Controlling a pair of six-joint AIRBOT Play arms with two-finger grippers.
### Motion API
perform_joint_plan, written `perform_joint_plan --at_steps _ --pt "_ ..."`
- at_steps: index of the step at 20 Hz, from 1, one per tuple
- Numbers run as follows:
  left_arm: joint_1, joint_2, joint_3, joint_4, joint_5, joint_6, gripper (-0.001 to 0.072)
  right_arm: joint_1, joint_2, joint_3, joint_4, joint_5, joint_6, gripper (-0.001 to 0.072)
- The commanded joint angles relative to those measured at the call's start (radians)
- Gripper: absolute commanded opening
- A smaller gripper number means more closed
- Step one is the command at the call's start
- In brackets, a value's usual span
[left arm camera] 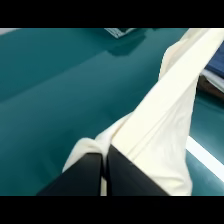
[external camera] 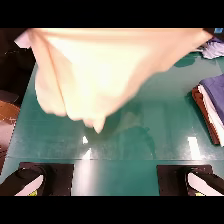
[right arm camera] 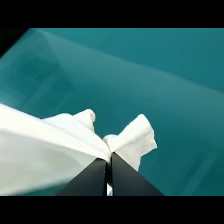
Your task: Fold the shirts.
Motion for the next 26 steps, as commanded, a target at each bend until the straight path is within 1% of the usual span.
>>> perform_joint_plan --at_steps 1,4,6,7,9,11,13,15,16,17,18,22,26 --pt "0.001 -0.013 -0.154 -0.024 -0.075 -0.003 0.0026 -0.001 0.005 -0.094 -0.024 0.058 0.049 0.0016" --pt "0.001 -0.06 -0.418 -0.024 -0.052 -0.01 0.0027 -0.001 -0.008 -0.306 -0.023 0.029 0.048 0.0016" --pt "0.001 -0.101 -0.591 -0.024 0.006 -0.008 0.0027 -0.001 -0.04 -0.441 -0.023 0.004 0.048 0.0016" --pt "0.001 -0.12 -0.678 -0.024 0.066 -0.008 0.0027 -0.001 -0.06 -0.503 -0.023 -0.018 0.047 0.0016" --pt "0.001 -0.163 -0.806 -0.025 0.227 0.002 0.0027 -0.001 -0.103 -0.586 -0.022 -0.081 0.037 0.0016" --pt "0.001 -0.201 -0.854 -0.022 0.354 0.011 0.0028 -0.001 -0.137 -0.631 -0.021 -0.144 0.037 0.0016" --pt "0.001 -0.221 -0.851 -0.024 0.439 0.01 0.0028 -0.001 -0.173 -0.625 -0.02 -0.154 0.038 0.0016" --pt "0.001 -0.221 -0.827 -0.023 0.475 0.01 0.0029 -0.001 -0.206 -0.594 -0.021 -0.151 0.038 0.0016" --pt "0.001 -0.221 -0.807 -0.022 0.464 0.011 0.0055 -0.001 -0.218 -0.578 -0.021 -0.151 0.038 0.0016" --pt "0.001 -0.221 -0.78 -0.021 0.444 0.011 0.028 -0.001 -0.226 -0.562 -0.021 -0.151 0.038 0.0016" --pt "0.001 -0.221 -0.753 -0.017 0.423 0.011 0.0439 -0.001 -0.23 -0.548 -0.021 -0.151 0.037 0.0016" --pt "0.006 -0.221 -0.673 0.042 0.372 0.009 0.0446 -0.001 -0.23 -0.493 -0.022 -0.151 0.037 0.0016" --pt "0.038 -0.271 -0.694 0.008 0.275 -0.01 0.0446 0.0 -0.229 -0.469 -0.02 -0.15 0.037 0.0016"
